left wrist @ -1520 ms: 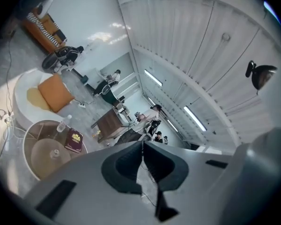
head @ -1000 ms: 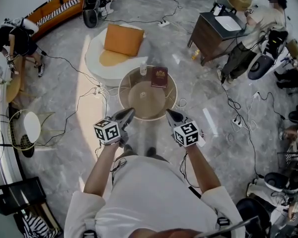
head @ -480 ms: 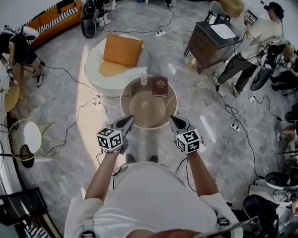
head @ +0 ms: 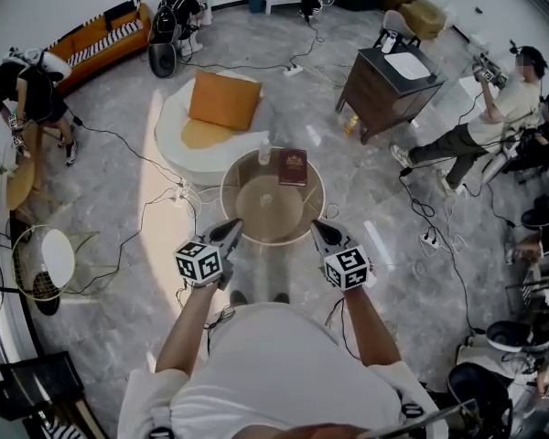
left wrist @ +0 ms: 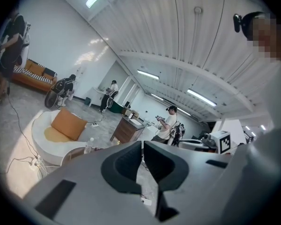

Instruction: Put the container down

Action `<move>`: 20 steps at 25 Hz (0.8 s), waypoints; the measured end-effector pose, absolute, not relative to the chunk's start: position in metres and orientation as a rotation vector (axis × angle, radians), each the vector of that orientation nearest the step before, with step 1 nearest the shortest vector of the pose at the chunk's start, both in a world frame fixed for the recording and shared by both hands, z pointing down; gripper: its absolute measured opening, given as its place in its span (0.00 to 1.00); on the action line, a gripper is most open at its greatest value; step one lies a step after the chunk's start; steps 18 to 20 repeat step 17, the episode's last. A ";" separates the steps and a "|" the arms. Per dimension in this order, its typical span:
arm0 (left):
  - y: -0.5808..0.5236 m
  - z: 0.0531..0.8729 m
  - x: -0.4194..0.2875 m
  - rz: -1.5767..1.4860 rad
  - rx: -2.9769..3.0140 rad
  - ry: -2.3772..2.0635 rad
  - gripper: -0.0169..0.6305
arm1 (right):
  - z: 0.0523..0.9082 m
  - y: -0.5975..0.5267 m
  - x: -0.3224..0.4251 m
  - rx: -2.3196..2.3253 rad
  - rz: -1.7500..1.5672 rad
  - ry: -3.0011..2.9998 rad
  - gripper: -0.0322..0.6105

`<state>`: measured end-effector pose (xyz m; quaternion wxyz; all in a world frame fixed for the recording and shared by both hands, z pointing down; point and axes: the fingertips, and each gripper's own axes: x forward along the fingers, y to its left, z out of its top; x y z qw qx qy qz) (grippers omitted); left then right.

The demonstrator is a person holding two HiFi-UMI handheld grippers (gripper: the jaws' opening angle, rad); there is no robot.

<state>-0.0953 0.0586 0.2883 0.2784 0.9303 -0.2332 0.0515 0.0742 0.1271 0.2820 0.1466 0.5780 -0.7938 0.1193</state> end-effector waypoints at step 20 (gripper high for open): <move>0.059 0.294 -0.089 0.139 2.491 -0.626 0.05 | 0.292 0.127 0.070 1.609 0.364 -2.286 0.04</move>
